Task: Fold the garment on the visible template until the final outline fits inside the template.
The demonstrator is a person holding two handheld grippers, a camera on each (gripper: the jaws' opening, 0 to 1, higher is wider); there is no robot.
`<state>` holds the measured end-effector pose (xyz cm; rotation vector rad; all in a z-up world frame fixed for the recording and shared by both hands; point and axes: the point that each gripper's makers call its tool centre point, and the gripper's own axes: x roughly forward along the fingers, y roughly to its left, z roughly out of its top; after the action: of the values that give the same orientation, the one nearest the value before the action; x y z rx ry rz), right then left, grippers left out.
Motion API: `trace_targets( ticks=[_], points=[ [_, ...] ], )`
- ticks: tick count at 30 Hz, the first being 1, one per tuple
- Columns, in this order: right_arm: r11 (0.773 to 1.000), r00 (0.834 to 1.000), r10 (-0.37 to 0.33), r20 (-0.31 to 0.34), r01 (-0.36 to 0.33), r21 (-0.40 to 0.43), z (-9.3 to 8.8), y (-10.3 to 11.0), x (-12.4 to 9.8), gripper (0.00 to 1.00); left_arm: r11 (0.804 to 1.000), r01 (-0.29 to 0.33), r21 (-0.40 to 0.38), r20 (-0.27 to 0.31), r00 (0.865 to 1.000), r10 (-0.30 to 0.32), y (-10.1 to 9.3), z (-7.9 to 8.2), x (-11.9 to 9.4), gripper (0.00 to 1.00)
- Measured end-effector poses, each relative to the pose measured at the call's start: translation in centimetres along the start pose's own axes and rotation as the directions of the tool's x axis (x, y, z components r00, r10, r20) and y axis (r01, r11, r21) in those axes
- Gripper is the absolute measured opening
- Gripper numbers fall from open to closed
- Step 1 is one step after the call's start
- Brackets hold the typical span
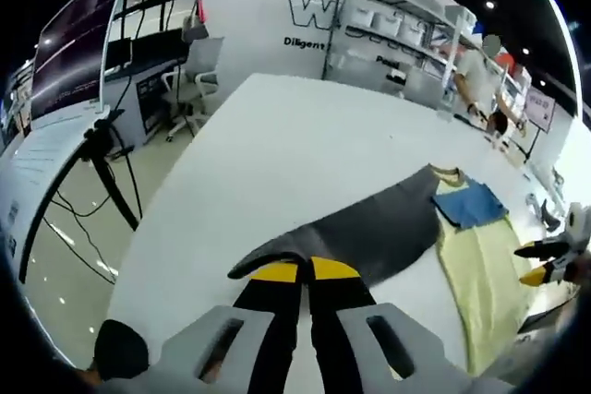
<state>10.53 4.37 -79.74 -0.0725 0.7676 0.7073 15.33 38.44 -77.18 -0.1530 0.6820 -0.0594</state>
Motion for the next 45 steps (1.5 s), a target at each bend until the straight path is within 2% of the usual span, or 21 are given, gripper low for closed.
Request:
trace_targets(
  ticks=[8, 15, 22, 29, 33, 36, 40, 43, 45],
  points=[
    [1.0, 1.0, -0.002, 0.018, 0.002, -0.017, 0.8, 0.0, -0.1, 0.52, 0.999, -0.01, -0.031, -0.043, 0.999, 0.009, 0.0, -3.0, 0.0, 0.0],
    [1.0, 1.0, 0.016, 0.008, -0.016, -0.023, 0.8, 0.6, 0.1, 0.52, 0.998, 0.009, -0.061, -0.082, 0.997, -0.014, -1.4, -5.5, 0.3, 0.0],
    [0.999, 1.0, 0.017, 0.003, -0.017, -0.027, 0.9, 0.7, 0.1, 0.52, 0.996, 0.015, -0.089, -0.11, 0.994, -0.025, -2.3, -7.0, 0.9, 0.0],
    [1.0, 1.0, 0.013, 0.003, -0.013, -0.021, 0.8, 0.5, 0.1, 0.52, 0.985, 0.025, -0.171, -0.134, 0.99, -0.049, -3.3, -8.0, 1.3, 0.0],
    [1.0, 1.0, 0.013, 0.002, -0.013, -0.021, 0.7, 0.6, 0.1, 0.52, 0.981, 0.021, -0.193, -0.15, 0.987, -0.05, -3.4, -8.5, 1.3, 0.0],
    [1.0, 1.0, 0.015, 0.003, -0.015, -0.023, 0.7, 0.6, 0.1, 0.52, 0.987, 0.034, -0.16, -0.15, 0.987, -0.059, -3.5, -8.6, 1.3, 0.0],
    [1.0, 1.0, 0.015, -0.008, -0.015, -0.025, 0.5, 0.8, 0.2, 0.55, 0.985, 0.035, -0.169, -0.166, 0.984, -0.063, -3.5, -8.9, 1.2, 0.0],
    [1.0, 1.0, 0.016, -0.008, -0.016, -0.025, 0.5, 0.9, 0.2, 0.56, 0.997, 0.041, -0.059, -0.168, 0.985, -0.051, -3.4, -8.8, 1.1, 0.01],
    [1.0, 1.0, 0.016, -0.014, -0.017, -0.025, 0.3, 1.0, 0.3, 0.57, 0.997, 0.04, -0.066, -0.167, 0.985, -0.051, -3.7, -8.7, 0.9, 0.03]
  ],
)
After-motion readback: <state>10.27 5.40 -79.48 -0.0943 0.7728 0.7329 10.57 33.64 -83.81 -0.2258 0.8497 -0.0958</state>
